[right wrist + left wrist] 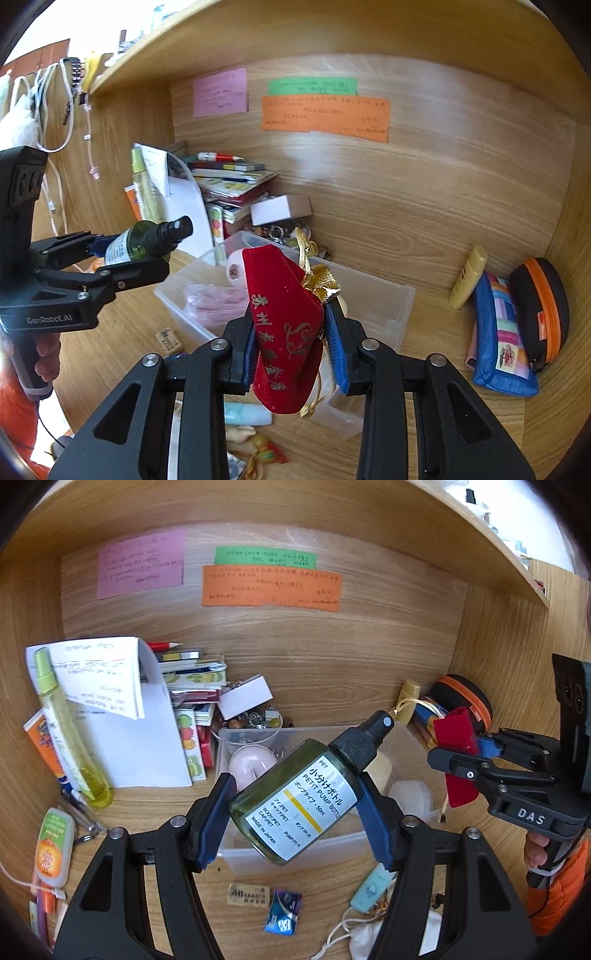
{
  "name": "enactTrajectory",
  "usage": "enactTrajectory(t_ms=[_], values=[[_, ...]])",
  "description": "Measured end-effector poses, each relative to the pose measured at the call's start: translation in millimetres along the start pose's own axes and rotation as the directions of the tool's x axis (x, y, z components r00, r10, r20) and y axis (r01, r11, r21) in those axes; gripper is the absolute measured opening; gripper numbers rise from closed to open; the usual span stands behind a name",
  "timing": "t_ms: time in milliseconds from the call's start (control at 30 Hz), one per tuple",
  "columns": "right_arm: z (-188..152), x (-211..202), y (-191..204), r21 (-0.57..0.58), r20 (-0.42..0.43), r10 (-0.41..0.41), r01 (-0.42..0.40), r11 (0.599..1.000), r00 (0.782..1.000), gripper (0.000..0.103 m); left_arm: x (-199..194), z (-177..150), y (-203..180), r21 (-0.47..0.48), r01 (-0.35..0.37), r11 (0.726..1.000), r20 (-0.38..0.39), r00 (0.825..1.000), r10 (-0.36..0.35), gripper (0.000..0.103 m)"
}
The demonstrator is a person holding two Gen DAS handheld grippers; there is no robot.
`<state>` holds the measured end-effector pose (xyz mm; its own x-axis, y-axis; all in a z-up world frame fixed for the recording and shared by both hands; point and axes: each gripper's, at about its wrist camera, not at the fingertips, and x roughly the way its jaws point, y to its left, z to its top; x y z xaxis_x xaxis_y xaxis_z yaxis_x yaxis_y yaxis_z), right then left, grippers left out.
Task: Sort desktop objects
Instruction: 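Lift and carry the green spray bottle and red pouch over the clear box, then open both grippers to drop the spray bottle and red pouch into the box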
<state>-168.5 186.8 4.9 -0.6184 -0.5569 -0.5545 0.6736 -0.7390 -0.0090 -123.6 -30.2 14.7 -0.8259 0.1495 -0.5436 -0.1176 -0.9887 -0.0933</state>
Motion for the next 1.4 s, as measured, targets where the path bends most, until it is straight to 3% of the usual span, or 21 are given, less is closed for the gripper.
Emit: enactTrajectory(t_ms=[433, 1033, 1400], values=[[15, 34, -49, 0.104, -0.03, -0.058, 0.06, 0.993, 0.998, 0.029, 49, 19, 2, -0.011, 0.046, 0.999, -0.056, 0.997, -0.047, 0.065], [-4, 82, -53, 0.077, -0.136, -0.084, 0.095, 0.993, 0.987, 0.029, 114, 20, 3, -0.048, 0.039, 0.998, -0.207, 0.977, -0.048, 0.065], [-10, 86, -56, 0.08, -0.161, -0.095, 0.108, 0.991, 0.982, 0.032, 141, 14, -3, -0.025, -0.009, 1.0, -0.267, 0.964, 0.002, 0.065]])
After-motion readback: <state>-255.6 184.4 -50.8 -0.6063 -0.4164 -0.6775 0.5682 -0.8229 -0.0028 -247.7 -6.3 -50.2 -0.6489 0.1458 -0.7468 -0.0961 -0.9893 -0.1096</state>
